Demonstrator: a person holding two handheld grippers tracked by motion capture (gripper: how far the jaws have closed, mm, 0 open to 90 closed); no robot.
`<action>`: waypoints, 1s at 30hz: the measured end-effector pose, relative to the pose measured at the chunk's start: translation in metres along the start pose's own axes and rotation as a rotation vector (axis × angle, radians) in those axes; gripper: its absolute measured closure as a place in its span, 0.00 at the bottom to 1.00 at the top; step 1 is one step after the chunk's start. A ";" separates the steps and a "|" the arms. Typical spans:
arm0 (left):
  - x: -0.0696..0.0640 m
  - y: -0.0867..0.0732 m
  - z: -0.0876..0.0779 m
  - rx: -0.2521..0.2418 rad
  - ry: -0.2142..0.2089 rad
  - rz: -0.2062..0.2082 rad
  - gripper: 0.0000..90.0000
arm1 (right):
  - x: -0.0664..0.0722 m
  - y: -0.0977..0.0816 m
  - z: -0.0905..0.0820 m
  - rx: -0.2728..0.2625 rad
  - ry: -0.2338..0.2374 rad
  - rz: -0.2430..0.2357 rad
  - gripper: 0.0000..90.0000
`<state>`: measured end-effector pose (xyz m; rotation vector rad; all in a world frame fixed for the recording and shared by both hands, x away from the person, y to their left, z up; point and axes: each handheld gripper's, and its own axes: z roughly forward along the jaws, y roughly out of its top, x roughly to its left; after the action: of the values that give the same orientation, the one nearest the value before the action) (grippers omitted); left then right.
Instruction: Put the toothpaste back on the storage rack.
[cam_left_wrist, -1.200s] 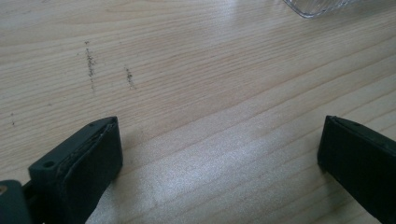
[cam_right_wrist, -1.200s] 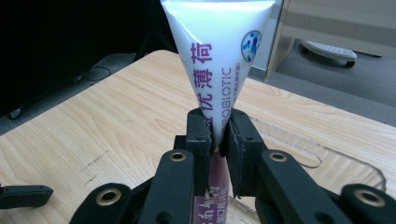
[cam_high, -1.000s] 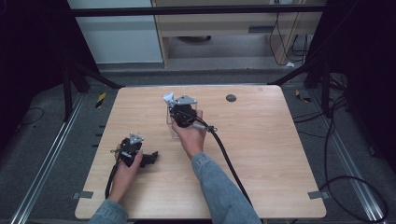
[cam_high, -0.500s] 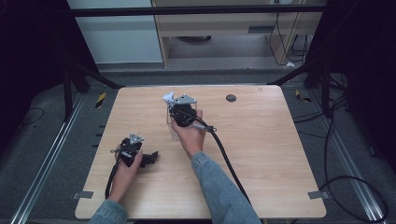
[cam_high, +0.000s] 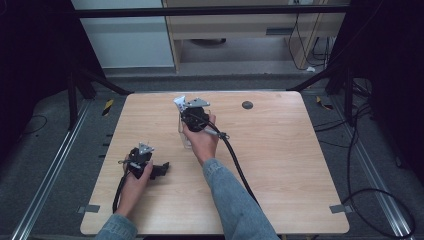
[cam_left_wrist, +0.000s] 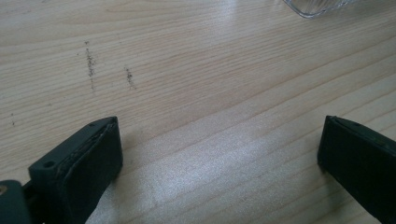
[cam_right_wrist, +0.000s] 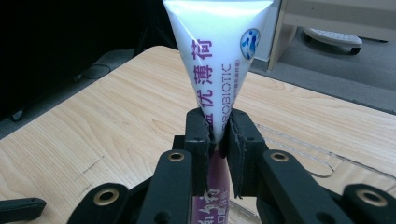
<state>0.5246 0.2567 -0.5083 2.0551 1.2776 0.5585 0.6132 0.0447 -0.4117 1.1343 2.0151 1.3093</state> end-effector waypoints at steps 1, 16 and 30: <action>0.000 0.000 0.000 0.000 0.000 0.000 0.00 | 0.000 0.000 0.001 0.000 0.000 -0.001 0.88; 0.000 0.000 0.000 0.000 0.000 0.000 0.00 | -0.003 0.002 0.006 0.007 -0.007 0.015 0.87; 0.000 0.000 0.000 0.000 0.000 0.000 0.00 | -0.004 0.002 0.006 0.015 -0.001 0.018 0.87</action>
<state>0.5246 0.2567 -0.5083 2.0546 1.2778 0.5586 0.6208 0.0451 -0.4123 1.1620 2.0217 1.3044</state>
